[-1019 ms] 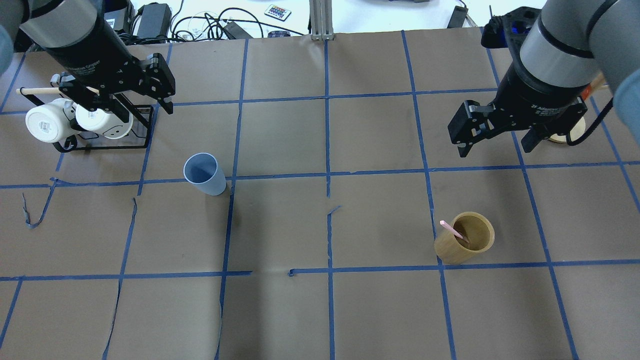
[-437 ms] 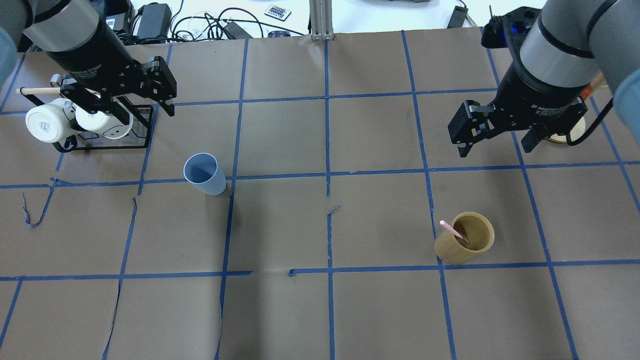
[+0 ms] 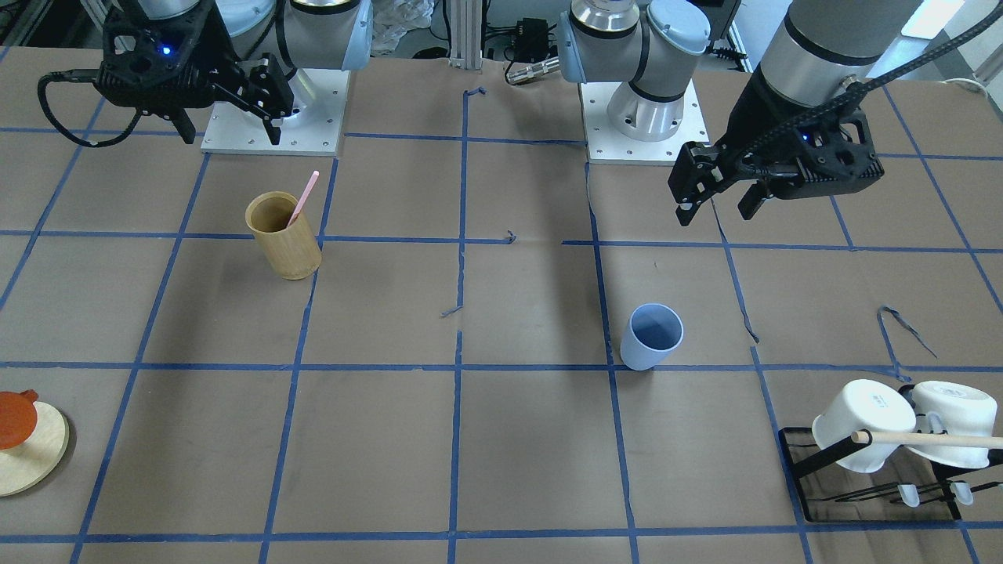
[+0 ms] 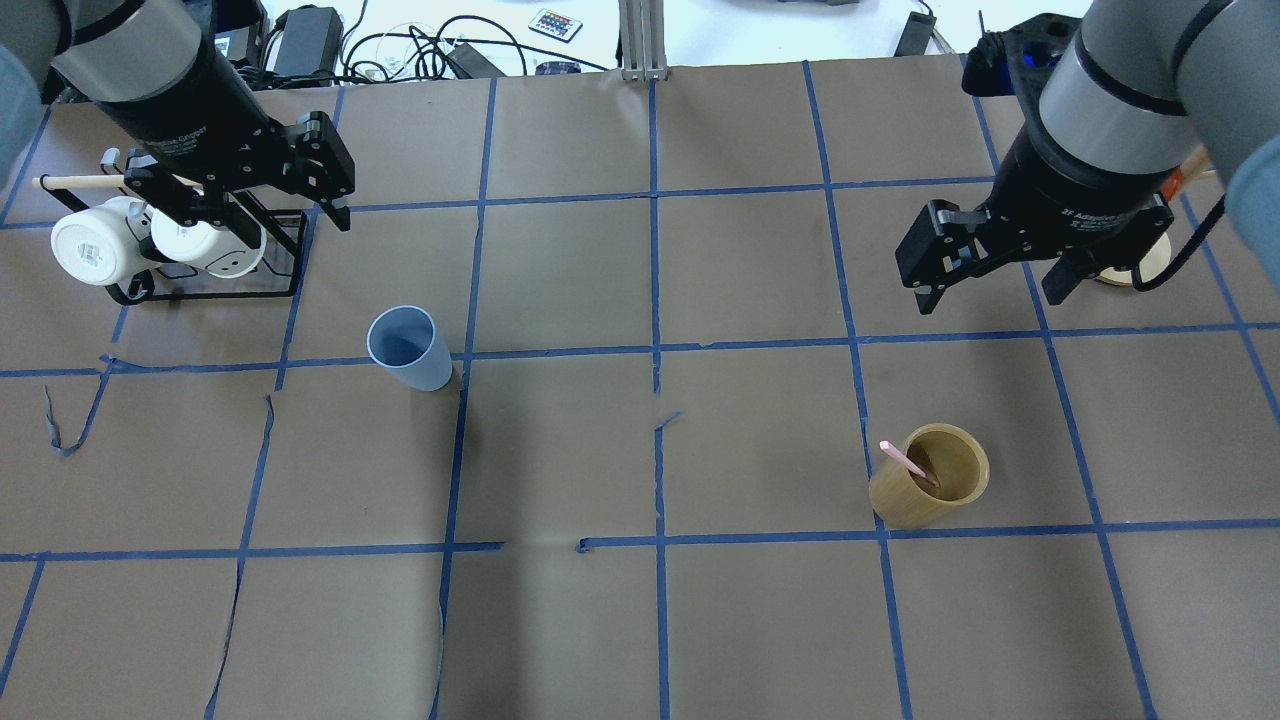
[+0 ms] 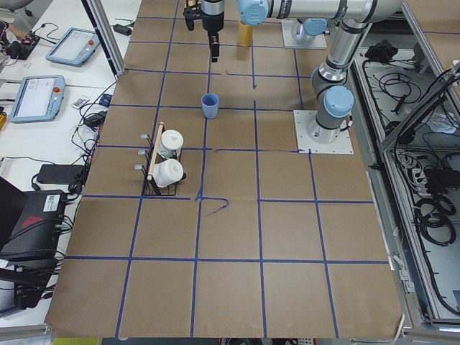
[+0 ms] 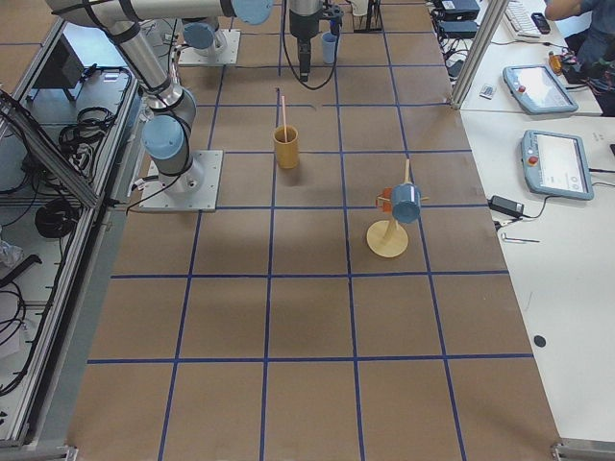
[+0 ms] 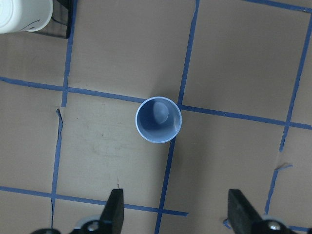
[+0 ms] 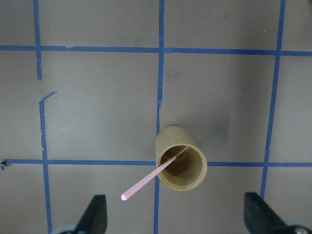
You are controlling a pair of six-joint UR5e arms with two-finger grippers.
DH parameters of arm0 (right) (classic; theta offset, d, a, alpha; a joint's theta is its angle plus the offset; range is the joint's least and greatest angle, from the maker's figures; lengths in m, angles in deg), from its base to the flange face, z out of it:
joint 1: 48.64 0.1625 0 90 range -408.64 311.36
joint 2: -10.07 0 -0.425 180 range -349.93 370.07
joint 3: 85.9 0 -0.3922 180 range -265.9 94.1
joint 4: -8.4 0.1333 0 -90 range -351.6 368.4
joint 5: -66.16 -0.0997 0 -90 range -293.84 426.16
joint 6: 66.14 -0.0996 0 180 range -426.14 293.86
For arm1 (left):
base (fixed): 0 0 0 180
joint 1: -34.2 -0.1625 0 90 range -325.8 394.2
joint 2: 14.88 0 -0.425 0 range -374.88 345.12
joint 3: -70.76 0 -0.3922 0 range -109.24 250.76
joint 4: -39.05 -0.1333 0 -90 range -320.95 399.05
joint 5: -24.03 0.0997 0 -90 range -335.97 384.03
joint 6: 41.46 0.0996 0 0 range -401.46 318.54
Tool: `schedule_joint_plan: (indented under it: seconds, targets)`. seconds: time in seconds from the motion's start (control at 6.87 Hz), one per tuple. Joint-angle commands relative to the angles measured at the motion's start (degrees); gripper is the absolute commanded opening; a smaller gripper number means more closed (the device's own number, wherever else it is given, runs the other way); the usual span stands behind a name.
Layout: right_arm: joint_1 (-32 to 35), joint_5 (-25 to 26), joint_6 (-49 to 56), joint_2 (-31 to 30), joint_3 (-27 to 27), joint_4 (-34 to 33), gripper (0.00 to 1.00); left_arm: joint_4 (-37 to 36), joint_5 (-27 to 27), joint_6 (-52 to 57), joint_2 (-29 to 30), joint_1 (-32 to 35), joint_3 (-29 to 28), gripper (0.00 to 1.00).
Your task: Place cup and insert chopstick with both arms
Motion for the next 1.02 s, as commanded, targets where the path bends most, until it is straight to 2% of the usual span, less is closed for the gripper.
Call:
schedule_joint_plan:
  seconds: [0.0, 0.44, 0.87]
  targets:
    - [-0.04, -0.16, -0.02, 0.0, 1.89, -0.42, 1.0, -0.01, -0.01, -0.03, -0.04, -0.02, 0.28, 0.79]
    - [0.22, 2.29, -0.72, 0.18, 3.74, 2.98, 1.0, -0.1, -0.09, -0.38, 0.22, -0.02, 0.1, 0.79]
    - [-0.21, 2.21, -0.99, 1.05, 3.13, 5.01, 1.0, -0.1, 0.34, 0.32, 0.31, -0.02, 0.54, 0.79]
